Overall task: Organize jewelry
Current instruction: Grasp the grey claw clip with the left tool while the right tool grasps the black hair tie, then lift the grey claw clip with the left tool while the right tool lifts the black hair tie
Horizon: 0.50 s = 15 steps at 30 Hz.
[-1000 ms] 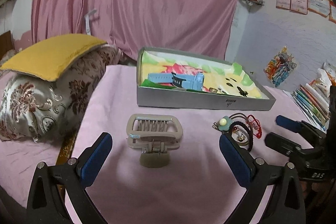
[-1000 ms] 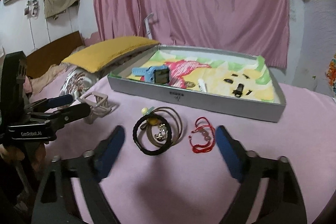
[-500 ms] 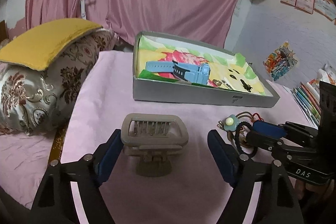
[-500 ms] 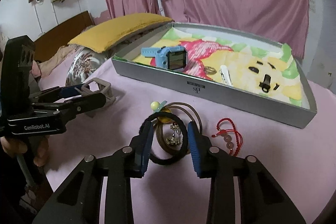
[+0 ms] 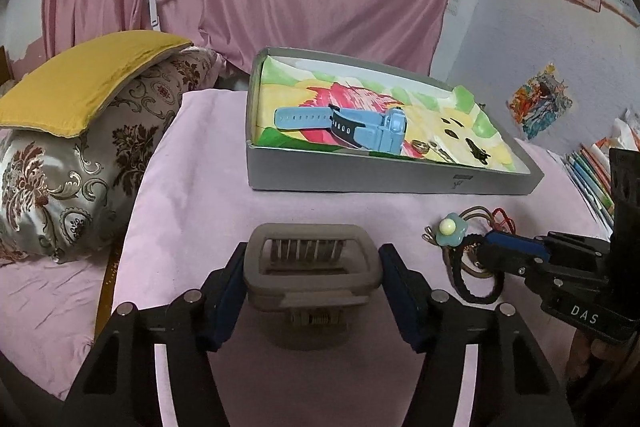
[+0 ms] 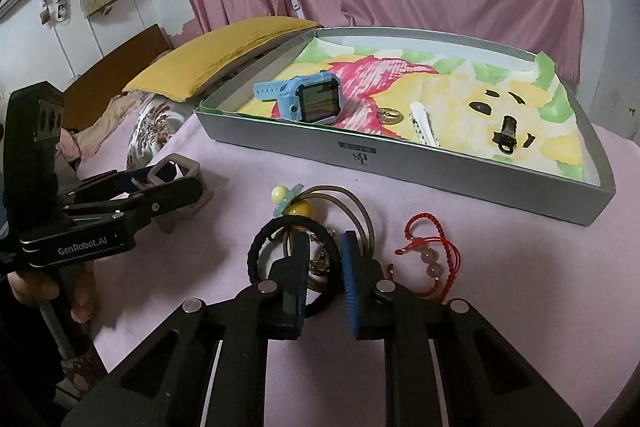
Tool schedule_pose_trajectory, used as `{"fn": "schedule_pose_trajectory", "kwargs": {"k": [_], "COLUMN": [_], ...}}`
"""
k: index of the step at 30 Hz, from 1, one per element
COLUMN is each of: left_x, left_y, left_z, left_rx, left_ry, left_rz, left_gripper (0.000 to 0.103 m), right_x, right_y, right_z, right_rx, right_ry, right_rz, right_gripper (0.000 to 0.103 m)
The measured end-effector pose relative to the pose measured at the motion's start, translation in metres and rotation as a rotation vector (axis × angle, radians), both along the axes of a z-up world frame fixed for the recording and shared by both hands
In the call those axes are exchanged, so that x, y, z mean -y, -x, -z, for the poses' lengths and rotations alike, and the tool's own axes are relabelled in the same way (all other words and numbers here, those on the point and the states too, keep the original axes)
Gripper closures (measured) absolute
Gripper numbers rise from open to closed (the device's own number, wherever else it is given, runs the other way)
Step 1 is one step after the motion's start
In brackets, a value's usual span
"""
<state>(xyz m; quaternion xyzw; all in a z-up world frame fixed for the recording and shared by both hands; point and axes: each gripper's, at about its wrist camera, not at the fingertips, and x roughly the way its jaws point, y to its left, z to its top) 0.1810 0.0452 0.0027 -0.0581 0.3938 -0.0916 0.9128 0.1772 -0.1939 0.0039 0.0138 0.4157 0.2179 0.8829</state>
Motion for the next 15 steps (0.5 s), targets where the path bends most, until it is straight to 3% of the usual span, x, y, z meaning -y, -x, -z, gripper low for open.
{"fn": "schedule_pose_trajectory", "kwargs": {"k": [8, 15], "left_x": [0.002, 0.013], "left_y": [0.003, 0.018], "left_z": [-0.001, -0.004], "left_rx": [-0.002, 0.033], "left_ry": [0.019, 0.062], "left_rz": [0.011, 0.044], "left_gripper": [0.043, 0.043], "right_x": [0.006, 0.013], "right_y": [0.004, 0.016], "right_z": [0.0, -0.013], "right_rx": [0.007, 0.082], "right_ry": [-0.029, -0.08], "right_rz": [0.003, 0.007], "right_gripper": [0.093, 0.093]}}
